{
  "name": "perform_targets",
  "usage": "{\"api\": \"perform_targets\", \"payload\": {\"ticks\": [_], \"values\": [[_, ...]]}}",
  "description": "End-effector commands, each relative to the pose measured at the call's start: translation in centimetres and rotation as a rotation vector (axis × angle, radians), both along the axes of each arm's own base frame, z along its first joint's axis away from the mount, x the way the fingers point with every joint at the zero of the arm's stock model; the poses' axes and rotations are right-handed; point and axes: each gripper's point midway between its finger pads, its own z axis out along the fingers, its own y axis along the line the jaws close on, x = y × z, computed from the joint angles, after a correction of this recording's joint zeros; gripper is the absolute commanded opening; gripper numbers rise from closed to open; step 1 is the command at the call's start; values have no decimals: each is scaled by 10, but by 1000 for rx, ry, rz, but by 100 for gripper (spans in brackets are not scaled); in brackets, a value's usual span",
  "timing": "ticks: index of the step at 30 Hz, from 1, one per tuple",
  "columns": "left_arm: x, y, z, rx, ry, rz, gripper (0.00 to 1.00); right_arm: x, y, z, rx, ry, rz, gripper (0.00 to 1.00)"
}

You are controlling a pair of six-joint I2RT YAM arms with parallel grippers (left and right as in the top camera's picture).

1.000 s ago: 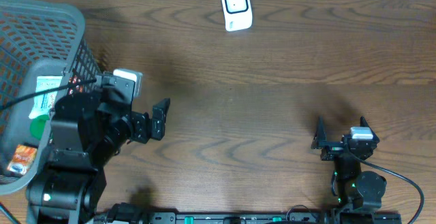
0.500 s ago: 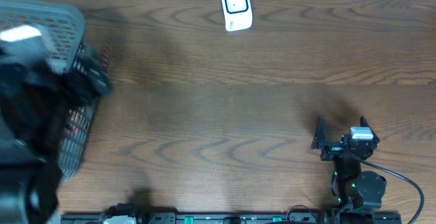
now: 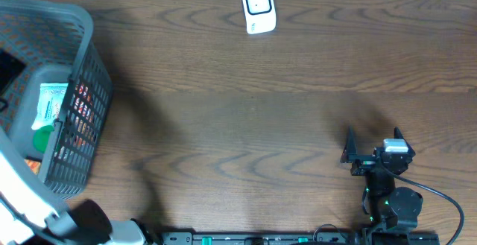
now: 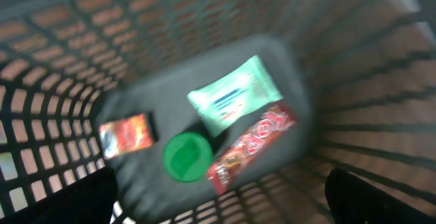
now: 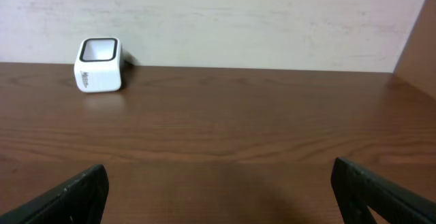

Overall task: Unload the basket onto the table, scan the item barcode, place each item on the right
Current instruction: 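Reach the left gripper into the grey basket toward the green-capped bottle, then grasp the green-capped bottle with the left gripper and lift it out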

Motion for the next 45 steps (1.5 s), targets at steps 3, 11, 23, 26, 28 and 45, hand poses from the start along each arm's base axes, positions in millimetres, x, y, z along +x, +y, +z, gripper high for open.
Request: {"api": "perform_targets", "payload": {"ticks": [3,11,23,26,28,45], "values": [[-8,13,-41,-100,86,60,98,0,-4,-2,16,2,-20,99],[-4,20,-109,-158,170,52,98,0,-4,-2,16,2,-20,99],[-22,19,-177,-218,236,84,98,0,-4,-2,16,2,-20,99],[-29,18,-192,-232,248,95,98,0,-4,-2,16,2,-20,99],[-27,14,-203,-250,236,86,98,0,-4,-2,16,2,-20,99],[-35,-5,-270,-367,294,71,98,0,-4,-2,16,2,-20,99]]}}
